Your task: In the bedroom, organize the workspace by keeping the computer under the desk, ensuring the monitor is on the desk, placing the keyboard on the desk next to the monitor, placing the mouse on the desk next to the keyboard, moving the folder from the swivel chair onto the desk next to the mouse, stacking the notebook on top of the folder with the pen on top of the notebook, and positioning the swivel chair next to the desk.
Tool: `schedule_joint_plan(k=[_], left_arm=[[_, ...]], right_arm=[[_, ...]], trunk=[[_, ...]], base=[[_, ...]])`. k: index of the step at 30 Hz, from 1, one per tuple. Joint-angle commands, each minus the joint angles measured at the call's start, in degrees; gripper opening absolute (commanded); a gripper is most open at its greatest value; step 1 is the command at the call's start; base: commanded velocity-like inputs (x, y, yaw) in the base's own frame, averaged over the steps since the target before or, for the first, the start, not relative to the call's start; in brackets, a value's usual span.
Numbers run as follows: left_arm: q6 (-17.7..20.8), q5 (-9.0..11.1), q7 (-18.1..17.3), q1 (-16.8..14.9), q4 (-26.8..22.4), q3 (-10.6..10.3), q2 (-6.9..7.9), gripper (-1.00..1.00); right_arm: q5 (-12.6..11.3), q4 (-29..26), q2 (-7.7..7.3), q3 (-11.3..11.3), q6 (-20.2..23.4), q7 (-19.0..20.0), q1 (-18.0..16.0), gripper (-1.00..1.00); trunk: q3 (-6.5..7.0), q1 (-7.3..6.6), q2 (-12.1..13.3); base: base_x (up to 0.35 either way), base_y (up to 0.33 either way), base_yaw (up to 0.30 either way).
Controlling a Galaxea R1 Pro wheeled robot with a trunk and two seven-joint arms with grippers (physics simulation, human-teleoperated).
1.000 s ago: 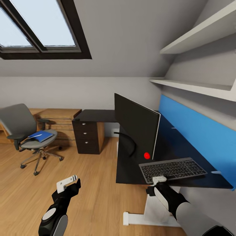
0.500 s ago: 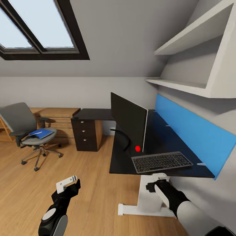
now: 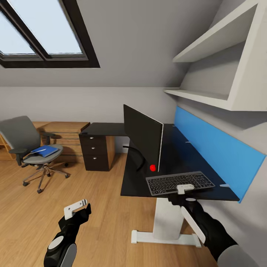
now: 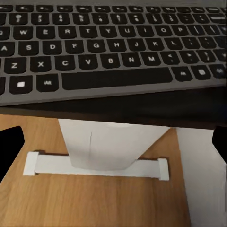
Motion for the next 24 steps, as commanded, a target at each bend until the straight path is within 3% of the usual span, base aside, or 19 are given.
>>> schedule_joint_plan(k=[1, 8, 12, 17, 18, 20, 21, 23, 24], left_arm=[[0.1, 0.5, 0.5, 0.0, -0.1, -0.1, 0.02, 1.00], [0.0, 0.4, 0.5, -0.1, 0.0, 0.0, 0.06, 1.00], [-0.1, 0.4, 0.6, 0.0, 0.0, 0.0, 0.07, 1.00], [-0.1, 0.4, 0.6, 0.0, 0.0, 0.0, 0.07, 1.00], [-0.1, 0.4, 0.6, 0.0, 0.0, 0.3, 0.07, 1.00], [-0.1, 0.4, 0.6, 0.0, 0.0, 0.7, 0.07, 1.00], [-0.1, 0.4, 0.6, 0.0, 0.0, 1.5, 0.07, 1.00], [-0.1, 0.4, 0.5, 0.0, 0.0, 2.5, 0.07, 1.00], [-0.1, 0.4, 0.5, 0.0, 0.0, 2.7, 0.07, 1.00]], right_arm=[[-0.6, -1.5, -0.14, 0.1, 0.1, -1.5, 0.5, 1.00], [-0.6, -14.1, -0.36, -0.2, -2.6, -10.8, 7.4, 1.00], [-0.4, -16.9, -0.50, -0.3, -6.4, -14.8, 9.1, 1.00], [-0.4, -17.8, -0.65, -0.9, -8.7, -16.8, 9.8, 1.00], [-0.4, -17.7, -0.75, -3.7, -9.3, -16.9, 9.9, 1.00], [-0.4, -17.4, -0.79, -6.0, -9.4, -16.7, 9.9, 1.00], [-0.3, -16.7, -0.92, -10.1, -9.4, -15.9, 9.8, 1.00], [-0.2, -16.0, -1.07, -14.9, -9.1, -13.6, 9.2, 1.00], [-0.2, -15.6, -1.16, -15.7, -9.0, -12.9, 8.6, 1.00]], trunk=[[-0.07, 0.00, 0.0], [-0.07, 0.00, 0.0], [-0.07, 0.00, 0.0], [-0.07, 0.00, 0.0], [-0.07, 0.00, 0.0], [-0.07, 0.00, 0.0], [-0.07, 0.00, 0.0], [-0.07, 0.00, 0.0], [-0.07, 0.00, 0.0]], base=[[0.000, -0.003, 0.000], [0.023, -0.001, 0.000], [0.124, 0.000, 0.000], [0.158, 0.000, 0.000], [0.039, 0.000, 0.000], [0.028, 0.000, 0.000], [0.013, 0.000, 0.000], [0.007, 0.000, 0.000], [0.004, 0.000, 0.000]])
